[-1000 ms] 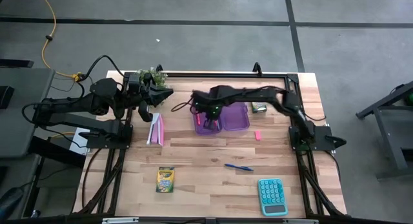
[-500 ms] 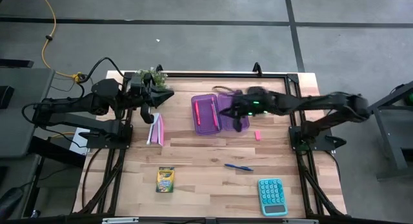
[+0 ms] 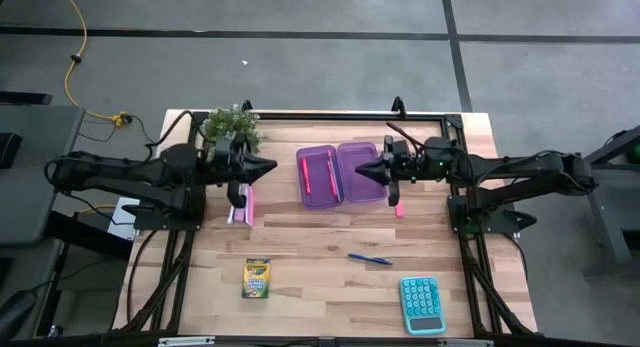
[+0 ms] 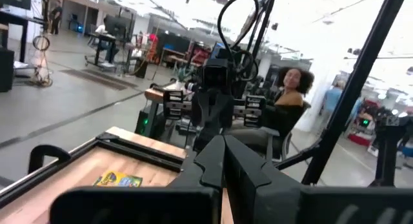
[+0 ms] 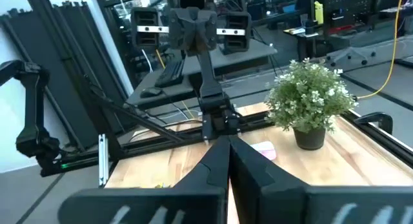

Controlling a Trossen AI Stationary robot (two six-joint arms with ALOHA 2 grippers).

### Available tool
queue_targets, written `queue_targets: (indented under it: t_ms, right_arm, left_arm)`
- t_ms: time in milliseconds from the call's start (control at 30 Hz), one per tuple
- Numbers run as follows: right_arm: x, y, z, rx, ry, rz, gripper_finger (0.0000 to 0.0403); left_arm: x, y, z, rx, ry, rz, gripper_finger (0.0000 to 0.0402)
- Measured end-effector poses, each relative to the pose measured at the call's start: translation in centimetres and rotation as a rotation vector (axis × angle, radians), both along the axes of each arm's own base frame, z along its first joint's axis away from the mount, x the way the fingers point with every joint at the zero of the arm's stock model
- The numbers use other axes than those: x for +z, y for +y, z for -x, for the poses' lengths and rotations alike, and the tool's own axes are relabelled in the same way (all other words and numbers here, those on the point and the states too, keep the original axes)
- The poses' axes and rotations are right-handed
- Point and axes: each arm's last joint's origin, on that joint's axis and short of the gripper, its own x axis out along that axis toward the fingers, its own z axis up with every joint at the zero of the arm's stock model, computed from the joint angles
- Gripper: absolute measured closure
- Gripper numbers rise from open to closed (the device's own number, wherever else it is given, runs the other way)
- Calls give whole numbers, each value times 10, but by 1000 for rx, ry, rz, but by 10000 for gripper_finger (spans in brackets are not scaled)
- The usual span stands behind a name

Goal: Pick & place school supplies into a supply box
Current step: Put the right box of crayons into the purple supply box

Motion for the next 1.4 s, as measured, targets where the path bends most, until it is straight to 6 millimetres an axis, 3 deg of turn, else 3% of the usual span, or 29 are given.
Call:
queue_targets:
  t_ms: [500,633,767,900,1067,1233,1400]
  right_arm:
    - [0,-3,-1,-106,22,-6,402]
    - [4,-13,3,-307,233,-34,387]
    - [-1,-26,20,-573,493,-130,341]
    - [-24,-39,42,-753,729,-299,278]
    - [-70,-53,68,-952,905,-520,216]
    - [-94,-84,86,-1066,933,-670,203]
    - [-107,-116,87,-1043,932,-732,214]
  left_arm:
    - [-1,0,0,-4,-11,-9,401]
    - [-2,0,0,-4,-11,-9,401]
    - [-2,0,0,-4,-10,-8,401]
    - [-2,0,0,-4,-10,-9,401]
    - [-2,0,0,-3,-10,-9,401]
    - [-2,0,0,-1,-11,-8,401]
    - [-2,0,0,-2,-12,-4,401]
